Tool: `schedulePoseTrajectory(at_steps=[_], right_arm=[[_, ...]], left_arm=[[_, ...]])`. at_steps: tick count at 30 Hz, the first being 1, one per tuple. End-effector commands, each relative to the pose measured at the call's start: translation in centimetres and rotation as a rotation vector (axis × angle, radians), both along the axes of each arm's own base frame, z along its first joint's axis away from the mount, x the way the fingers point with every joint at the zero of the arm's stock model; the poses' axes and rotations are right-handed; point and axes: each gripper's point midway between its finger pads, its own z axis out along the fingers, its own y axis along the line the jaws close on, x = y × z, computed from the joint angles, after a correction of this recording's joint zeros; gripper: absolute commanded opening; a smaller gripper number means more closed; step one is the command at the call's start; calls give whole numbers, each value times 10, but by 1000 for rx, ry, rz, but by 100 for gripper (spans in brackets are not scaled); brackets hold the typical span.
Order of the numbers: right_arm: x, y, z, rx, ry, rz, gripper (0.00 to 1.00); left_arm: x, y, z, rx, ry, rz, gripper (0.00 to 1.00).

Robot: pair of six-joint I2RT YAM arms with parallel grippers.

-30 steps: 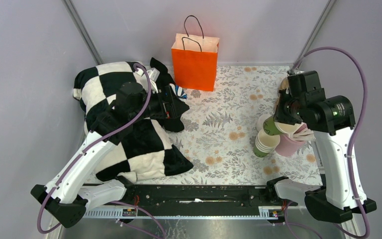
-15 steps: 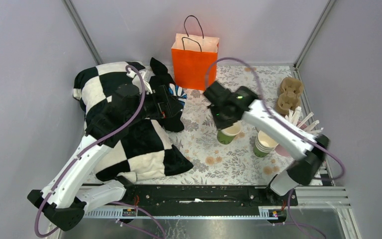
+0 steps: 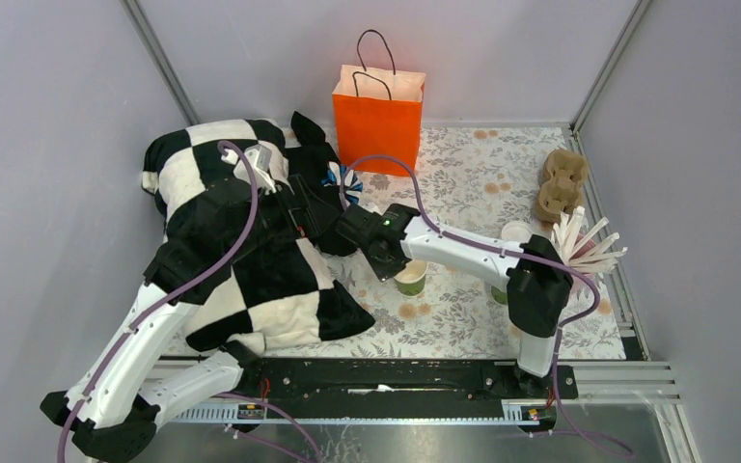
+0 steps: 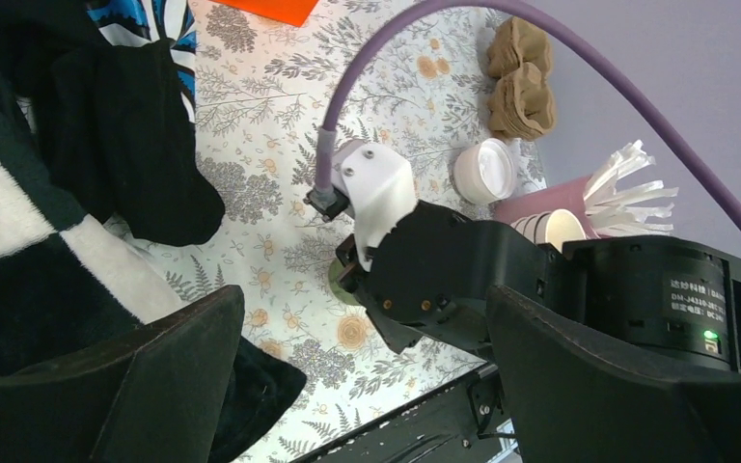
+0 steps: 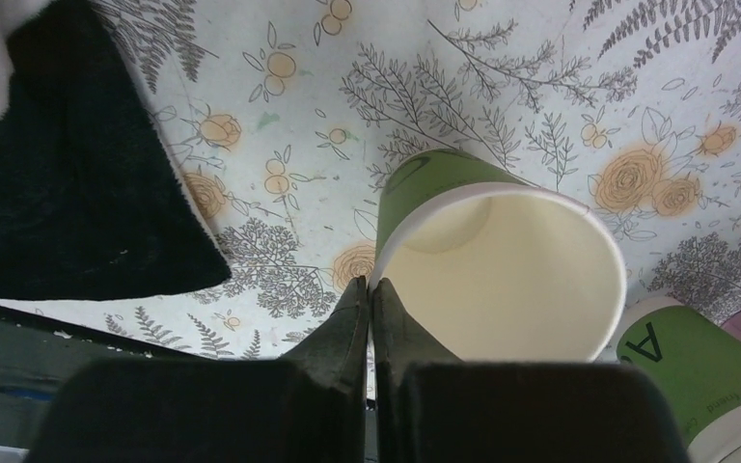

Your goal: Pack the takeout coffee

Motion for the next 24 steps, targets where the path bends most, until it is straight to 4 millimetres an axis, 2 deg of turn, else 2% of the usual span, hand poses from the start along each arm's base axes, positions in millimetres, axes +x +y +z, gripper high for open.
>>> schedulePoseTrajectory(at_steps=[1, 3, 5, 9, 11, 14, 17, 20, 24], right_arm=[[-2, -4, 11, 67, -43, -28, 5], [-4, -4, 14, 74, -38, -26, 16], [-4, -3, 25, 80, -37, -29, 27], [1, -2, 80, 176, -106, -55, 60], [6, -9, 104, 213, -135, -79, 69], [22, -41, 124, 228, -143, -189, 70], [51, -83, 133, 265, -177, -318, 68], [83, -128, 125, 271, -169, -453, 66], [120, -179, 99, 233, -104, -612, 65]], left_arm=[[5, 0, -2, 19, -11, 12, 99], [8, -2, -4, 34, -7, 1, 99], [10, -4, -5, 47, -8, -10, 99], [13, -3, -5, 83, -32, -20, 99], [14, 0, -4, 105, -50, -19, 99], [15, 5, -3, 138, -70, -15, 99], [18, 7, -6, 181, -79, -22, 99], [26, 4, -18, 244, -74, -47, 99], [44, -4, -38, 330, -64, -80, 99]])
